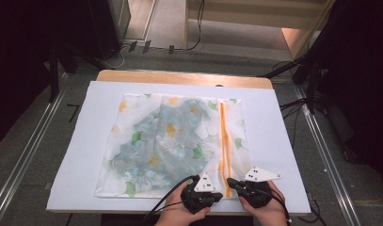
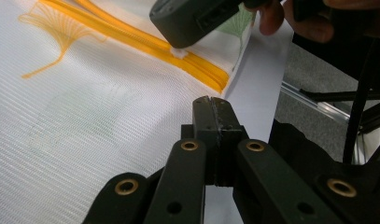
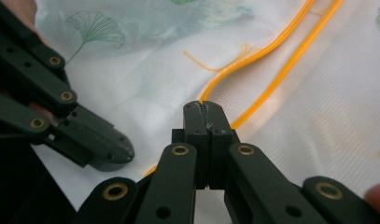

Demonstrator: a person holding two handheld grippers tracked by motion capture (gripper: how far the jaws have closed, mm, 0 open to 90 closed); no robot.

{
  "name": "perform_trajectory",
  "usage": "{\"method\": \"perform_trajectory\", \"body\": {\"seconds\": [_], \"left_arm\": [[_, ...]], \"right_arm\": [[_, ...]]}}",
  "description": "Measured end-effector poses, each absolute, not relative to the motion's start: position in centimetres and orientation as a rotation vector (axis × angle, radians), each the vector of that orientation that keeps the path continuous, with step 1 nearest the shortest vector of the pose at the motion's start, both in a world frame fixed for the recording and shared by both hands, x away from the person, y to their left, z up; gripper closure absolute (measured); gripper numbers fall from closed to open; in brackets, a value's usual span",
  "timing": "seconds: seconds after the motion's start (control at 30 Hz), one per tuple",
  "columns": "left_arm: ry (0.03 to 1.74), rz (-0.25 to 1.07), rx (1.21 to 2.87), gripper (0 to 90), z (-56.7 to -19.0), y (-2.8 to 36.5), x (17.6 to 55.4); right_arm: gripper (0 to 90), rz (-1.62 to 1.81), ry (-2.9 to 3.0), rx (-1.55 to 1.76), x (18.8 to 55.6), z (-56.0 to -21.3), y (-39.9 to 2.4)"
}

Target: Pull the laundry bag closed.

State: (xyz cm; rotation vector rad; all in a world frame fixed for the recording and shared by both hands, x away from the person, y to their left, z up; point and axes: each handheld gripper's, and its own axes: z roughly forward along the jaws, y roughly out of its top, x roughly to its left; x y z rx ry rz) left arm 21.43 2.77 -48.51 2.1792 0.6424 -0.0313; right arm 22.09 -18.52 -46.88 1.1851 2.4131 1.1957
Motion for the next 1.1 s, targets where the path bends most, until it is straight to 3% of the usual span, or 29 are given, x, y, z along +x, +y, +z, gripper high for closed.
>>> {"method": "perform_trajectory", "body": {"seconds": [1.1], "left_arm": [[0.641,-0.041,2.182,90.0,-48.5,2.8,21.6]], "right_arm": [[90.0,1.267,2.342,1.216,26.5,-46.3,-19.1]]}}
